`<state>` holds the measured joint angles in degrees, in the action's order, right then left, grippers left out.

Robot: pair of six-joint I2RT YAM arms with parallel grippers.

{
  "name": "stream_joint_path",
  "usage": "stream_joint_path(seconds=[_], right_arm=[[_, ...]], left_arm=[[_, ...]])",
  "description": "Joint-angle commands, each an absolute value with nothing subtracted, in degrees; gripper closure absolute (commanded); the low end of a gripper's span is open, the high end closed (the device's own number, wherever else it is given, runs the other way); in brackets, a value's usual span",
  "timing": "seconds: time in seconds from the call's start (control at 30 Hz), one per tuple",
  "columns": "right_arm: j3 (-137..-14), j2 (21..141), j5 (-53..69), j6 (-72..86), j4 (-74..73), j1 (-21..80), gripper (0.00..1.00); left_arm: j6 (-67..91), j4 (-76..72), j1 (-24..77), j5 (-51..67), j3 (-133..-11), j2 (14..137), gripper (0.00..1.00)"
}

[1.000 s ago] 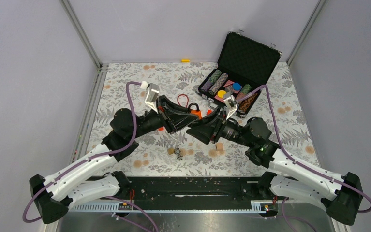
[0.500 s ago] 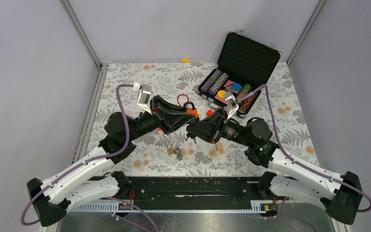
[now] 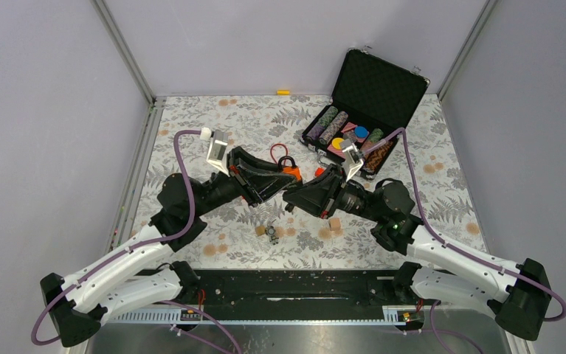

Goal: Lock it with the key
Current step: Lock the lock, then place the key at the center of the board.

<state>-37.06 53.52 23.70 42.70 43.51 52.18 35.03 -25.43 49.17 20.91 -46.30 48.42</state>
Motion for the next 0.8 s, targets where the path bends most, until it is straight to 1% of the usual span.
stream_joint_path(seconds=[0.0,0.13,0.3,0.47,0.67,0.77], right_arm=[[-37.4,53.27,24.56,42.4,48.05,52.39,0.99],[-36.35,52.0,29.49,38.08,43.89,52.38,1.0],[-36.83,48.67,35.01,28.01,25.97,52.29,1.0],[-38.2,47.77,41.21,24.07,15.3,52.29,1.0],[-40.2,48.75,41.92,20.72,8.92,52.29,1.0],[-40.64,48.56,37.32,19.66,6.83,52.29,1.0]], left_arm=[[35.68,-31.77,49.39,20.79,-47.37,47.4,1.0],[35.44,-30.99,49.35,16.96,-47.6,46.07,1.0],[33.26,-28.91,49.37,9.73,-48.61,42.35,1.0],[31.37,-29.59,49.28,4.0,-47.98,38.76,1.0],[30.95,-30.47,49.26,-1.9,-45.77,36.16,1.0],[29.99,-27.31,49.3,-1.72,-46.67,36.54,1.0]])
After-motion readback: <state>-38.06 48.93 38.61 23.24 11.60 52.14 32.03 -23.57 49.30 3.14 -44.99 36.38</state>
